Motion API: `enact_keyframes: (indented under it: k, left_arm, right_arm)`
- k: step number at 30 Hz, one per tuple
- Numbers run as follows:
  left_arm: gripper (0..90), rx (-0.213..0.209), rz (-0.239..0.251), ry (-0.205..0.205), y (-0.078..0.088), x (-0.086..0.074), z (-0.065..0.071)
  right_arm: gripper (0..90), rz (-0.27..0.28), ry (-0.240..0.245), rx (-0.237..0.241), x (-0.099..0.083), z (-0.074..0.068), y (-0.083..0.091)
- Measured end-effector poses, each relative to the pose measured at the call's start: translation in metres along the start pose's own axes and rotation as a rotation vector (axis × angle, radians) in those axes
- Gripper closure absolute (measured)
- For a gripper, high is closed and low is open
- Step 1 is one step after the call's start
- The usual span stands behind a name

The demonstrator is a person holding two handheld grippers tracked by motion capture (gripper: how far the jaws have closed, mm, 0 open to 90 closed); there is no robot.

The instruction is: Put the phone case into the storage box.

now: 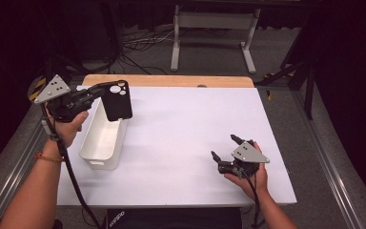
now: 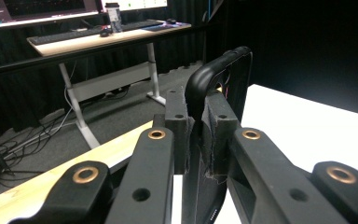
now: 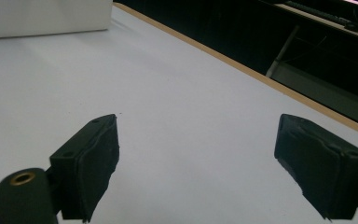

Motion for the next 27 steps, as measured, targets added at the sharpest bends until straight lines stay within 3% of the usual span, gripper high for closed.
enact_keyframes:
  k: [11, 13, 15, 17, 21, 24, 27]
  left_arm:
    - [82.6, 0.041, -0.005, -0.017, 0.004, 0.007, -0.014]
    - [82.7, 0.042, 0.005, 0.008, 0.005, 0.006, -0.017]
    - [82.7, 0.058, 0.0, -0.007, 0.005, 0.008, -0.02]
    - [82.7, 0.065, -0.012, -0.016, 0.005, 0.007, -0.022]
    - [82.6, 0.07, -0.011, 0.01, 0.005, 0.003, -0.027]
    - [82.6, 0.098, -0.031, -0.034, 0.003, 0.002, -0.031]
    - [82.7, 0.099, -0.027, -0.025, -0.001, -0.001, -0.035]
  right_arm:
    - [15.0, 0.007, -0.017, -0.002, 0.002, 0.001, 0.0]
    - [15.3, 0.005, -0.017, 0.004, 0.002, 0.001, 0.001]
    - [15.4, 0.019, -0.047, 0.014, 0.004, 0.002, 0.003]
    - [15.4, 0.023, -0.035, 0.003, 0.005, 0.002, 0.003]
    - [15.4, 0.011, -0.038, 0.008, 0.003, 0.002, 0.001]
    - [15.4, 0.018, -0.056, 0.012, 0.005, 0.003, 0.001]
    - [15.4, 0.009, -0.042, 0.012, 0.004, 0.002, 0.0]
Point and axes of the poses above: each handheld gripper's, and its own axes: y roughly backward along the jaws, x roughly out of its top, z roughly to its right, the point moved 1 cm from there along -y, roughly forward along the jaws, and after that the axes turned 7 degrees about x, right-handed, at the moved point
